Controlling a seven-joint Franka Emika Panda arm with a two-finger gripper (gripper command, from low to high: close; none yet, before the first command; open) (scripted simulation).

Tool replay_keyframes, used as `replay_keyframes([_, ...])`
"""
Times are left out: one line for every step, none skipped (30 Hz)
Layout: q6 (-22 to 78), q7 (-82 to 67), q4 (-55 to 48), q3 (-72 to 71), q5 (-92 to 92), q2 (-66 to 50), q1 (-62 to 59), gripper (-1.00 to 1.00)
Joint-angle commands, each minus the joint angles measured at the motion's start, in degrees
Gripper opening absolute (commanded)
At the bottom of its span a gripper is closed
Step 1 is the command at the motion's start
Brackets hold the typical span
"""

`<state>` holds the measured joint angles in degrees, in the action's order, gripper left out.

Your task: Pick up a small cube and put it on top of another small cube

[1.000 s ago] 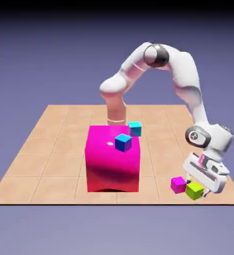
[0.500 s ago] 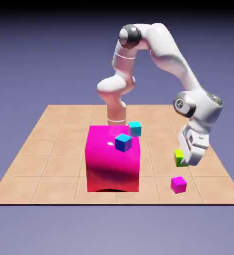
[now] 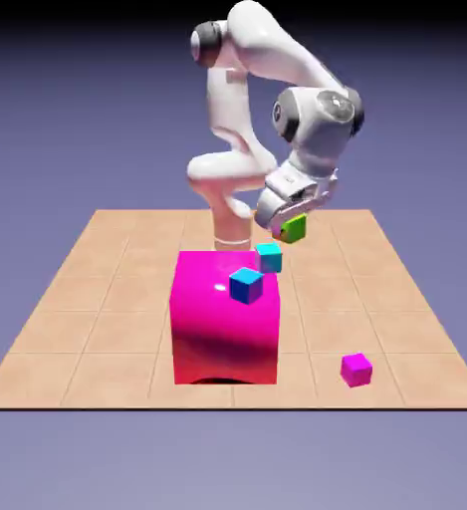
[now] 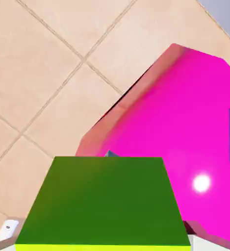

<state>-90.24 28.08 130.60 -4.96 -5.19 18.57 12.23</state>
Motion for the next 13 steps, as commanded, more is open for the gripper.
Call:
replay_keyframes([-0.02,0.00,0.00,0.00,-0.12,0.00,0.00,-1.00])
replay_keyframes([-2.06,0.09,2.07,0.09,-0.21,0.03,-0.06,-1.00])
replay_keyframes([-4.11,0.17,4.15,0.18,-0.31,0.06,-0.11,-1.00])
replay_keyframes([-6.16,0.25,6.22,0.28,-0.41,0.09,-0.17,-1.00])
replay_keyframes([-8.21,0.34,8.30,0.37,-0.51,0.12,-0.22,-1.00])
replay_keyframes([-10.02,0.41,10.13,0.45,-0.59,0.15,-0.27,-1.00])
replay_keyframes([-10.02,0.41,10.14,0.45,-0.59,0.15,-0.27,1.00])
replay_keyframes([-10.02,0.41,10.14,0.45,-0.59,0.15,-0.27,1.00])
replay_keyframes([-7.97,0.33,8.06,0.36,-0.50,0.12,-0.22,1.00])
replay_keyframes([-5.92,0.24,5.99,0.27,-0.40,0.09,-0.16,1.00])
replay_keyframes([-3.88,0.16,3.91,0.17,-0.30,0.06,-0.11,1.00])
replay_keyframes([-1.83,0.08,1.84,0.08,-0.20,0.03,-0.05,1.00])
replay_keyframes([-0.02,0.00,0.00,0.00,-0.12,0.00,0.00,1.00])
